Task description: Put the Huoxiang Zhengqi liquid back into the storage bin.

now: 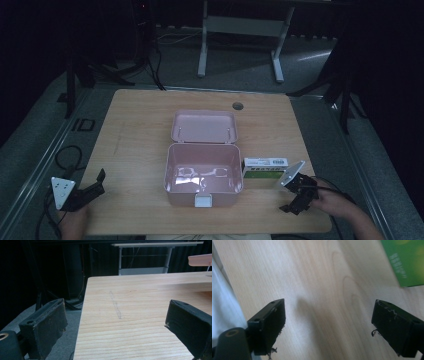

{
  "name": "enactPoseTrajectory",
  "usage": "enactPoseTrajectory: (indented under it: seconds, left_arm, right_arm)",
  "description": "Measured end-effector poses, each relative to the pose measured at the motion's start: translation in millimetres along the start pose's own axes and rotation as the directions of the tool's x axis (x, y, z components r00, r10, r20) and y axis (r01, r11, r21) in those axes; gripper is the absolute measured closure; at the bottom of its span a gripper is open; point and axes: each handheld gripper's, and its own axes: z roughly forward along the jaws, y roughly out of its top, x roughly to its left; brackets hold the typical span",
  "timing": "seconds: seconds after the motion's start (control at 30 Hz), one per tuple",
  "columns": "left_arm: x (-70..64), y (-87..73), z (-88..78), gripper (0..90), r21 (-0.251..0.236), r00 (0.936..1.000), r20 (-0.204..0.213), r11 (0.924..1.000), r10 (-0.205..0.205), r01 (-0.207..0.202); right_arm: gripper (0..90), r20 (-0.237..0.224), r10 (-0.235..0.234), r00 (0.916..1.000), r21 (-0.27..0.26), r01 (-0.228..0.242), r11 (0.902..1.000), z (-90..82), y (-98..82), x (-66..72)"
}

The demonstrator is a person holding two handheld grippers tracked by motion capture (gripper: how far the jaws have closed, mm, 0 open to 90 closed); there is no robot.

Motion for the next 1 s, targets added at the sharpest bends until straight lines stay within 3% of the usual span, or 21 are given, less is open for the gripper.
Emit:
enactPoseTrajectory:
  seconds: [0.03, 0.27, 0.43, 0.53, 0.9, 1.0]
  left_arm:
    - [0.1, 0.0, -0.1, 3.8, 0.0, 1.0, -0.001, 1.0, 0.0, 0.0]
    - [-0.5, 0.0, 0.1, 3.8, 0.0, 1.0, -0.001, 1.0, 0.004, -0.004]
    - [-0.5, 0.1, 0.2, 3.8, 0.002, 1.0, 0.0, 1.0, 0.004, -0.004]
    - [-0.6, 0.0, 0.1, 3.8, 0.0, 1.0, -0.001, 1.0, 0.005, -0.005]
    - [-0.8, 0.2, 0.5, 3.8, 0.005, 1.0, -0.001, 1.0, 0.008, -0.008]
    - [-1.0, 0.3, 0.5, 3.8, 0.005, 1.0, -0.001, 0.9999, 0.01, -0.01]
  right_arm:
    - [13.2, 0.023, -0.017, 0.9996, 0.017, 0.017, 0.9997, 0.4, 3.0, 1.5]
    - [13.1, -0.008, -0.065, 0.9978, 0.095, 0.066, 0.9933, 2.1, 22.5, 7.1]
    - [12.5, -0.041, -0.091, 0.995, 0.165, 0.097, 0.9815, 3.1, 33.9, 12.1]
    - [11.3, -0.026, -0.12, 0.9924, 0.192, 0.123, 0.9737, 1.0, 38.8, 15.7]
    - [13.1, -0.06, -0.183, 0.9814, 0.219, 0.191, 0.9569, -15.9, 61.5, 22.6]
    - [13.2, -0.047, -0.228, 0.9726, 0.231, 0.232, 0.9449, -16.9, 67.0, 25.5]
